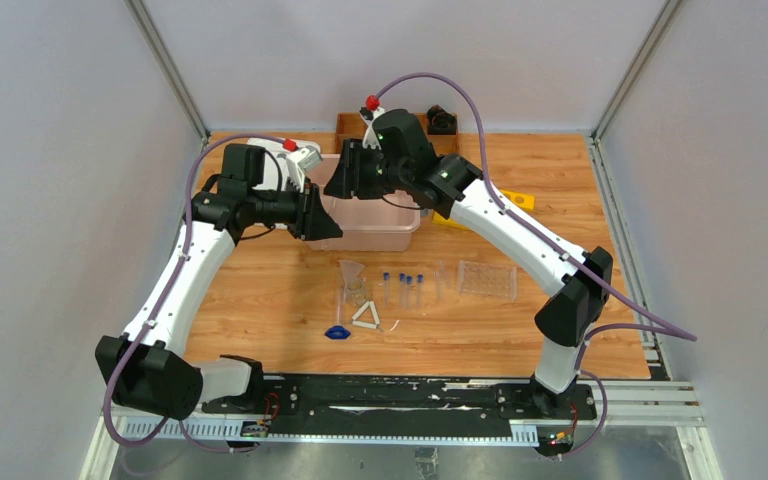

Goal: Organize the chemistry lab equipment

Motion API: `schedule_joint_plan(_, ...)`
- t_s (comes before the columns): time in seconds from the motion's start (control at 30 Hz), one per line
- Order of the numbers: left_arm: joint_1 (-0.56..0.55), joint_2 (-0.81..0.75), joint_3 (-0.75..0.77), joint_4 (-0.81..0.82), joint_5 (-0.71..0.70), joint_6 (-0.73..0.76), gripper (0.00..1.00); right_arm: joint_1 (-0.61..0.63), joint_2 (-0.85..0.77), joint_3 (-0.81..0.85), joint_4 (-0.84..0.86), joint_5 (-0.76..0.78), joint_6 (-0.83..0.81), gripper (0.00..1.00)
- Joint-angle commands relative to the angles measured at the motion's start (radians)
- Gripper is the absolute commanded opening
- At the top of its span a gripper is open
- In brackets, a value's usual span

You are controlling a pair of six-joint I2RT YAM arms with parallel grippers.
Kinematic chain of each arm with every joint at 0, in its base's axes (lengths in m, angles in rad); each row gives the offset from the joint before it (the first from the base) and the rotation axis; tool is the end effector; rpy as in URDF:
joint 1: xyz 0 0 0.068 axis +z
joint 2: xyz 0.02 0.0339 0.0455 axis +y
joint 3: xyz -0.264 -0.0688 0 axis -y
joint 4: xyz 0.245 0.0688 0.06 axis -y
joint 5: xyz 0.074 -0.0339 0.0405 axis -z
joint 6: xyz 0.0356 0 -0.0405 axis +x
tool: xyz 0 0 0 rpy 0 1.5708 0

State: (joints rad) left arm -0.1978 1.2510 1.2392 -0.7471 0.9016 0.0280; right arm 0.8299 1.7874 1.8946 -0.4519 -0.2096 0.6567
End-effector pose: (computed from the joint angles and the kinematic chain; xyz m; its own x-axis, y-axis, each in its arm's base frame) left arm 0.2420 -0.0770 0.3551 -0.6554 0.1491 -0.7404 0.6985 0.4924 -0.5192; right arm 0.2755 0.3122 0.4204 -0.7019 0.1173 -0.7025 -0.5370 0.5606 0.6303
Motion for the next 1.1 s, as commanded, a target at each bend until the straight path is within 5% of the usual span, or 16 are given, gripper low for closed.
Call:
schedule_joint_plan(0.0,-0.005,-0.031,0.002,-0.001,-0.001,0.042,0.00,-0.014,0.004,0.051,-0.049,-0.043,-0.021,0.46)
schedule_joint_plan(0.27,-0.005,-0.044,-0.009,-0.005,-0.024,0.051,0.01,-0.035,0.020,0.080,-0.100,-0.081,-0.040,0.13)
schedule_joint_plan(0.33,-0.005,-0.041,-0.001,-0.015,-0.057,0.043,0.29,-0.048,0.005,0.081,-0.129,-0.065,-0.060,0.03)
schedule_joint_plan(0.43,-0.005,-0.025,0.041,-0.086,-0.127,0.069,0.95,-0.087,-0.036,0.084,-0.198,-0.007,-0.118,0.00)
schedule_joint_plan(0.47,-0.005,-0.018,0.062,-0.117,-0.173,0.072,0.99,-0.103,-0.054,0.085,-0.229,0.027,-0.144,0.00)
schedule_joint_plan(0.7,-0.003,-0.017,0.167,-0.259,-0.479,0.125,1.00,-0.273,-0.274,-0.100,-0.250,0.323,-0.367,0.00)
schedule_joint_plan(0.9,-0.003,-0.062,0.167,-0.279,-0.574,0.180,1.00,-0.357,-0.516,-0.446,0.076,0.582,-0.506,0.00)
schedule_joint_plan(1.07,-0.003,-0.036,0.167,-0.281,-0.618,0.159,0.99,-0.429,-0.513,-0.522,0.201,0.641,-0.558,0.00)
